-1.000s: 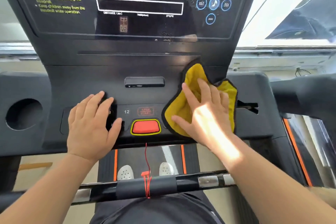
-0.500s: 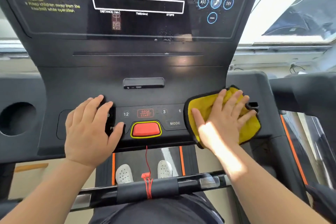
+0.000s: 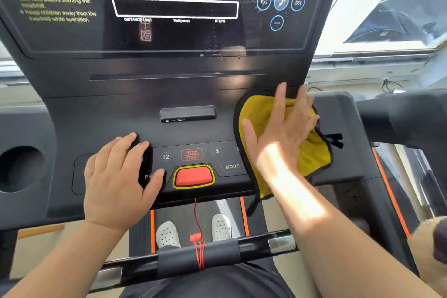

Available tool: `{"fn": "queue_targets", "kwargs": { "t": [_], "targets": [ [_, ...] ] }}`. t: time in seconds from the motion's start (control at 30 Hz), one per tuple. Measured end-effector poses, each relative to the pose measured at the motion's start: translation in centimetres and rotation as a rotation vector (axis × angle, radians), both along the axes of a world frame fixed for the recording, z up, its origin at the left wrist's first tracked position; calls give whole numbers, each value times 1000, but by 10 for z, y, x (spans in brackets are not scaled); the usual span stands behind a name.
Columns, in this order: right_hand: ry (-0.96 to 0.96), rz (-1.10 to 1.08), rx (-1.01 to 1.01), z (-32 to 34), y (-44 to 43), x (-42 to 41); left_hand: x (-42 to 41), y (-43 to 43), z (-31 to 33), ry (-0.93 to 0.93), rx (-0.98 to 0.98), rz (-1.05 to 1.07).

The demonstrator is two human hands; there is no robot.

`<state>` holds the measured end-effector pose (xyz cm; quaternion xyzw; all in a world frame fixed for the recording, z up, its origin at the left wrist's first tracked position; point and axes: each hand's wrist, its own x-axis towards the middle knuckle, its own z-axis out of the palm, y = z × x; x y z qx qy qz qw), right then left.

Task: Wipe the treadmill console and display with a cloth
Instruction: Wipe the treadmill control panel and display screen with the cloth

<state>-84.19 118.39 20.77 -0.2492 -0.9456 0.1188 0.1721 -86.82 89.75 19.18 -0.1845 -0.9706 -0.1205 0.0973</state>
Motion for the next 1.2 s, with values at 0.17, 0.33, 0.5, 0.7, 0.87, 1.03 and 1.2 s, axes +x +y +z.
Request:
{"fn": "queue_targets", "kwargs": {
  "t": [0.17,0.33,0.5,0.7,0.87,1.03,1.2],
  "targets": [
    [-148,430,93,-22,15,47,-1,-2,-1,-20,0,2],
    [-444,146,125,-11,16,20,-2,-2,0,-27,-5,-3],
    [-363,-43,-90,-4,-25,-38,-1,-4,1,-59,-18,6],
    [-515,432,131,-6,-21,17,-1,-2,2,-57,-6,12],
    [-532,96,65,-5,24,17,-1,-3,2,-44,11,7],
    [-313,-110,-92,-6,-4,-34,-1,-3,2,-59,6,4],
    [-326,228,53,-2,-16,-30,-2,-3,3,-72,9,-1]
  ]
}}
